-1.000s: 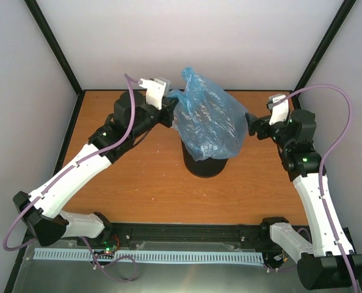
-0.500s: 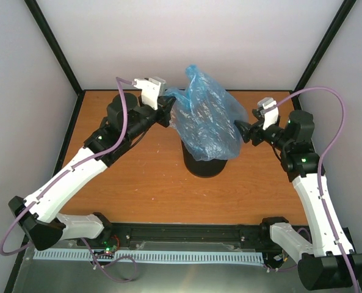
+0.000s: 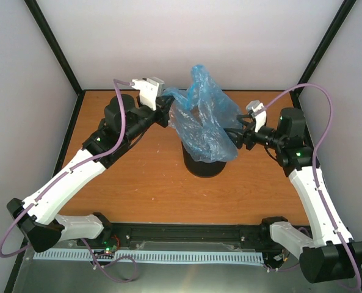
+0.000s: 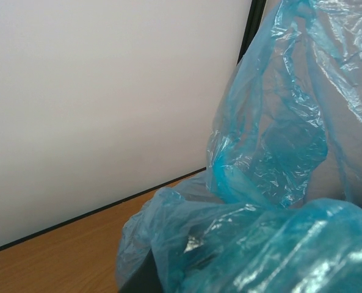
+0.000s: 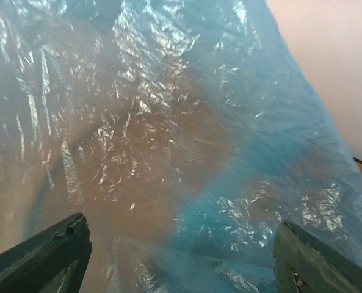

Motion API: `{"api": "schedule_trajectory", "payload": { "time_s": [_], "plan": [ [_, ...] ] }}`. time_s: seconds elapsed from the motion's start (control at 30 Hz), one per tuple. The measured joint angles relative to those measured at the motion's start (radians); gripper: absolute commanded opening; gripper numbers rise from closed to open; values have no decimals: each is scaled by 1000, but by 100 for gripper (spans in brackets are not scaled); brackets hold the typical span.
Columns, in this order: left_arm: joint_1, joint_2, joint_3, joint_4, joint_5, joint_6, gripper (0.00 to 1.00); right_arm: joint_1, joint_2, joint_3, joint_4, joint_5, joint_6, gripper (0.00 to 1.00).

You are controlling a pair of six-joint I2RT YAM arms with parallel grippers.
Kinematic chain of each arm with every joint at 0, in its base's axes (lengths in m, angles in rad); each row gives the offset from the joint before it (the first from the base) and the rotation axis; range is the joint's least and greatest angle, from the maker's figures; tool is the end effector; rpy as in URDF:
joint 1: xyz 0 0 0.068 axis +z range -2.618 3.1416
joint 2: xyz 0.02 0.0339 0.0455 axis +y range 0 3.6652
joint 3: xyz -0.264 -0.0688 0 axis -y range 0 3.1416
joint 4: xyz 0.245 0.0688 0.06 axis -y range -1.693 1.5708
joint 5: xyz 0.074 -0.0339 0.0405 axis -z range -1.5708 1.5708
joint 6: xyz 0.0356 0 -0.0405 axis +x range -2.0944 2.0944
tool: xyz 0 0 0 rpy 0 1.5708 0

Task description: Put the trash bags into the trash bin

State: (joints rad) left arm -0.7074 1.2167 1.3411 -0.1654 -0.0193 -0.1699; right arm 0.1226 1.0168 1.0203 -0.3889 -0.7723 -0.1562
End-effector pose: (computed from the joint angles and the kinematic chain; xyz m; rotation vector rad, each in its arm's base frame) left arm 0.2084 -0.1773 0.4466 0.4240 1.5970 -0.6591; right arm 0.2134 0.0513 0.3615 -0.7546 1.7522 0.7272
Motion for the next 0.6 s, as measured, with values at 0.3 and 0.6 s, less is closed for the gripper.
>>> {"api": "schedule_trajectory", "payload": {
  "time_s": [0.3, 0.6],
  "plan": [
    [0, 0, -3, 4, -14, 5, 1, -19, -78, 19, 4, 161, 40, 87],
    [0, 12, -4, 5, -19, 5, 1, -85, -110, 80, -77, 340, 36, 77]
  ]
}}
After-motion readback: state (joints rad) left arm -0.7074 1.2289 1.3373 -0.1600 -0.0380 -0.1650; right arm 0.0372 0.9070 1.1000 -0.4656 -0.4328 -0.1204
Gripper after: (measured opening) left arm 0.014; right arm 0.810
